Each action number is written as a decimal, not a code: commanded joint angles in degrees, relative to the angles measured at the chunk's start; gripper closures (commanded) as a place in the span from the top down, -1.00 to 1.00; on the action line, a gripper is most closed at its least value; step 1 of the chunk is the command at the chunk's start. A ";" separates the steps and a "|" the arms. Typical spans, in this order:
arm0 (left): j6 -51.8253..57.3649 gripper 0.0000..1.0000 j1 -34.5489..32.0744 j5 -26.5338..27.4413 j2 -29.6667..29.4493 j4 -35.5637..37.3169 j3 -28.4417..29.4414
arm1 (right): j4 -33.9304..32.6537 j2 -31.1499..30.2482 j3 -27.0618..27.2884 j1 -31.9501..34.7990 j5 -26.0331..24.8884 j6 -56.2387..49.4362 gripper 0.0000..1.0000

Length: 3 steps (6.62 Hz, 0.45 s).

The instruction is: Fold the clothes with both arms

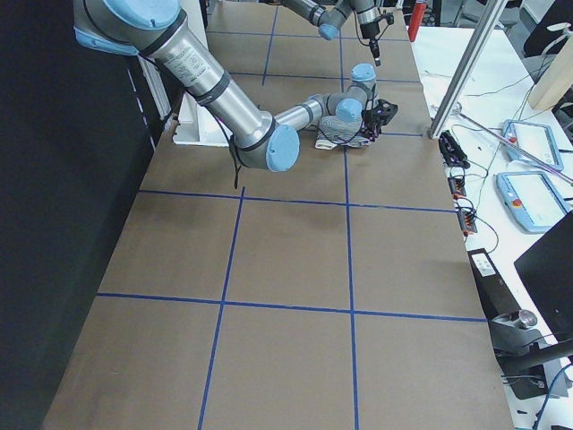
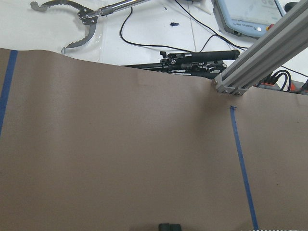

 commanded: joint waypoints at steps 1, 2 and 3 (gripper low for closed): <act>0.95 -1.00 -0.17 -0.43 7.09 -0.66 -5.86 | 0.02 -9.56 7.75 6.51 9.24 -10.21 1.00; 3.92 -1.00 -0.61 -0.52 11.22 -0.49 -9.81 | -0.16 -15.13 10.68 11.24 13.80 -20.99 1.00; 10.65 -1.00 -3.31 -2.69 14.40 -0.05 -11.50 | -0.16 -19.71 10.80 17.64 19.85 -33.28 1.00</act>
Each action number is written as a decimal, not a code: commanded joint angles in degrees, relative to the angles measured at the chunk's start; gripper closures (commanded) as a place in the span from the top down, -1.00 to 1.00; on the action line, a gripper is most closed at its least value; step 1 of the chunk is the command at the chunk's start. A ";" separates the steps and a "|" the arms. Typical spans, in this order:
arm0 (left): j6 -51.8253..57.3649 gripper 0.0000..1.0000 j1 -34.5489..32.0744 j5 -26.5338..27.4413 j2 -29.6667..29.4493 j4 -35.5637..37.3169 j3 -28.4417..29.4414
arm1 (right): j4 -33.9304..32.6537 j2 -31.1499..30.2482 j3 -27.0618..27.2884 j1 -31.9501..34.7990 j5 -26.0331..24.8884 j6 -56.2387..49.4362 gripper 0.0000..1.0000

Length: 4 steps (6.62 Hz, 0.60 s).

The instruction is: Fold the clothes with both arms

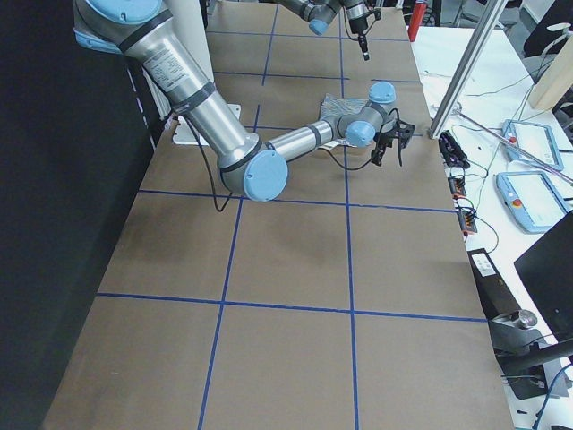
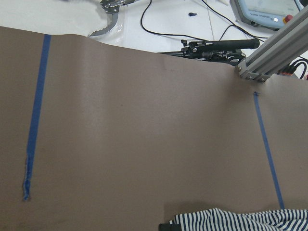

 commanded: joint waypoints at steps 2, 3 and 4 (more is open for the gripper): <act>19.08 -0.69 -13.71 -10.53 7.42 1.72 -2.22 | -0.31 -13.18 2.02 19.07 13.24 -39.88 1.00; 30.21 -0.46 -18.37 -12.04 7.70 8.17 -2.65 | -5.10 -13.91 2.28 23.83 14.05 -50.79 1.00; 43.02 -0.28 -23.55 -13.36 7.62 16.33 -3.18 | -12.02 -15.66 4.37 27.45 13.97 -63.00 1.00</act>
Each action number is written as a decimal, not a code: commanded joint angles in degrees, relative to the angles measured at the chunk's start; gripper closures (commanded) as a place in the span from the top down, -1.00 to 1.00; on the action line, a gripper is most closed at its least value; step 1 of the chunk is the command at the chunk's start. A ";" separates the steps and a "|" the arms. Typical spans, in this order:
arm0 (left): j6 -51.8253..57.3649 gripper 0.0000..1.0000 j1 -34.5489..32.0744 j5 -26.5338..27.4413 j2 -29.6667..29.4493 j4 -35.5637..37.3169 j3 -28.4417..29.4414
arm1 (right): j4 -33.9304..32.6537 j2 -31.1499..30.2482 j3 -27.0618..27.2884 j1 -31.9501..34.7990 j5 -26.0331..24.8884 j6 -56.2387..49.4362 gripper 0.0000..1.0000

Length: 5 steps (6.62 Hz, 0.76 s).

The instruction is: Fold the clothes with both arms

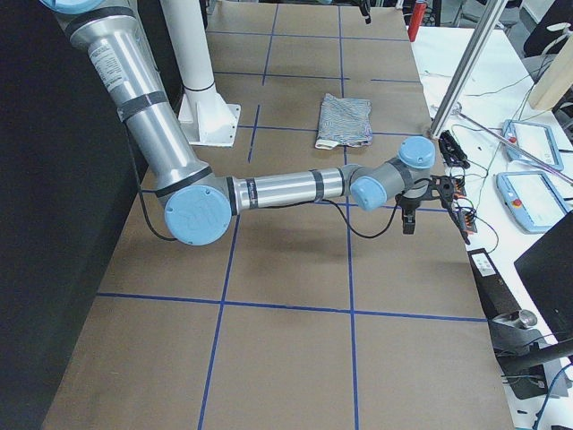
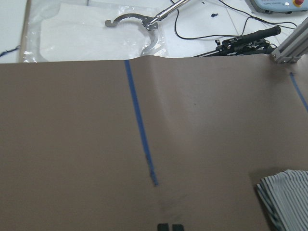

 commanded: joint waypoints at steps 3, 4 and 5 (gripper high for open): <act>28.30 1.00 -10.10 -3.53 0.98 45.79 -10.30 | -14.84 -11.52 11.32 7.91 -0.16 -27.15 1.00; 28.82 1.00 -9.41 -2.67 10.22 43.30 -13.48 | -17.80 -12.07 11.89 7.82 0.01 -27.14 1.00; 28.13 1.00 -9.40 1.77 14.31 30.83 -14.73 | -18.70 -12.60 11.98 7.82 -0.07 -27.14 1.00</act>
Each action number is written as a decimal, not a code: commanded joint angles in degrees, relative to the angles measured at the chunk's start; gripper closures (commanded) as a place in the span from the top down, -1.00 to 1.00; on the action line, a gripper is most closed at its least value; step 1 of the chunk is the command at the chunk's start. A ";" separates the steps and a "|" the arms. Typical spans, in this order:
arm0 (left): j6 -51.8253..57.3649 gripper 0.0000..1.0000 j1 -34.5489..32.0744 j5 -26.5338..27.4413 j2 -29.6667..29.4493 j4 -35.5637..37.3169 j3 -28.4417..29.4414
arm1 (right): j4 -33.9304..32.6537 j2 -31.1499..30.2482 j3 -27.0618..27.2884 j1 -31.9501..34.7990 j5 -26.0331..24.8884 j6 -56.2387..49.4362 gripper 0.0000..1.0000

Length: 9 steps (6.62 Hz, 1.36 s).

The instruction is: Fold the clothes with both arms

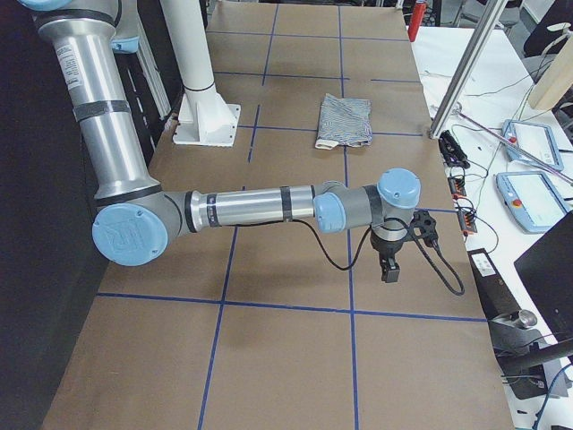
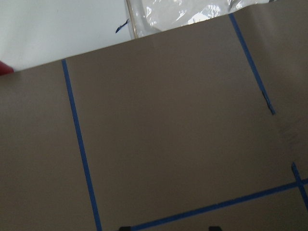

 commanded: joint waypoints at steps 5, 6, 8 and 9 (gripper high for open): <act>0.60 1.00 -1.34 -4.53 10.29 1.80 -0.02 | 0.77 -9.35 1.96 -0.57 0.46 -0.19 1.00; 0.61 1.00 -1.34 -4.64 10.39 2.07 -0.27 | 1.99 -9.36 2.05 -0.58 0.46 -0.19 1.00; 0.87 1.00 -1.34 -4.64 10.82 2.25 -2.99 | 5.32 -10.32 2.83 -1.02 1.07 -0.37 1.00; 1.74 1.00 -1.34 -4.64 10.92 2.42 -3.09 | 6.13 -11.02 3.71 -1.10 3.68 -0.28 1.00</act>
